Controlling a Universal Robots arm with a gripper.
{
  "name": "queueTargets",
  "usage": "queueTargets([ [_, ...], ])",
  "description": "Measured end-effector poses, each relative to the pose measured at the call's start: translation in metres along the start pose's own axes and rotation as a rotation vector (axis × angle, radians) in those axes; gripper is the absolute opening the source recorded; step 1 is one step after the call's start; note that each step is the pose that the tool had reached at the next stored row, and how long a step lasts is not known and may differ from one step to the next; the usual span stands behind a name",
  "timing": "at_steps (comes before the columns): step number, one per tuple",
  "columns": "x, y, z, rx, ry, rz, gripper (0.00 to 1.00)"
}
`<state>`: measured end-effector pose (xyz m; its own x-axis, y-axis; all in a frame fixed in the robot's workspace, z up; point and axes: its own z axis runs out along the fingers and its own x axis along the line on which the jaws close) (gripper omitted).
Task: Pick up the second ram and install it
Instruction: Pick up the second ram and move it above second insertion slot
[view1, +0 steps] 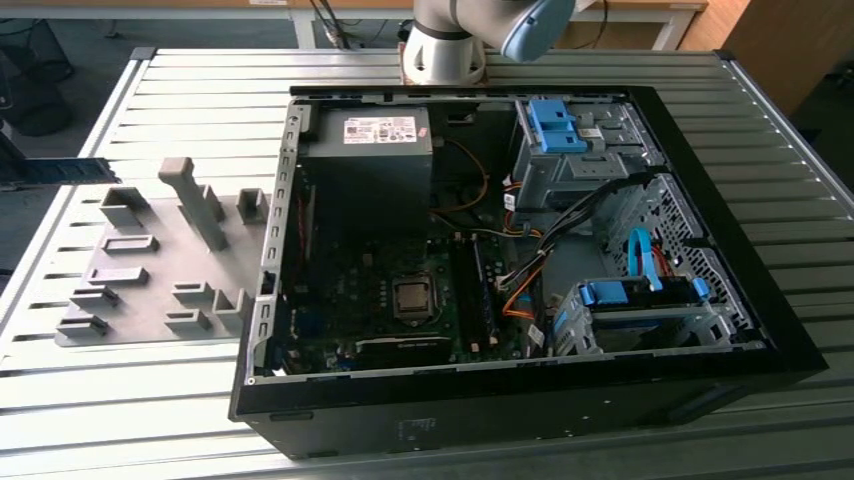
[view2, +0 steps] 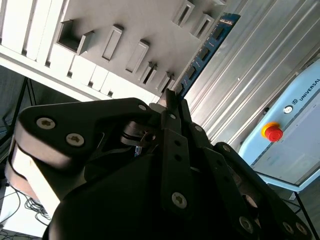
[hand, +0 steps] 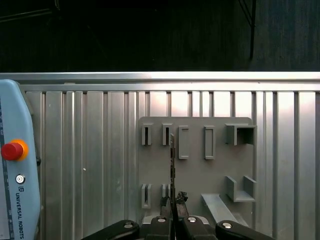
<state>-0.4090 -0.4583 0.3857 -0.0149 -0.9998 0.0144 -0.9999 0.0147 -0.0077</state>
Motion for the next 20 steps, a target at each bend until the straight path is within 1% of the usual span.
queueTargets([
  [6,-0.0001,-0.0007,-0.0004,-0.0005,0.0004,0.000,0.14],
  [20,-0.0002,-0.0121,-0.0001,-0.0001,0.0001,0.000,0.14],
])
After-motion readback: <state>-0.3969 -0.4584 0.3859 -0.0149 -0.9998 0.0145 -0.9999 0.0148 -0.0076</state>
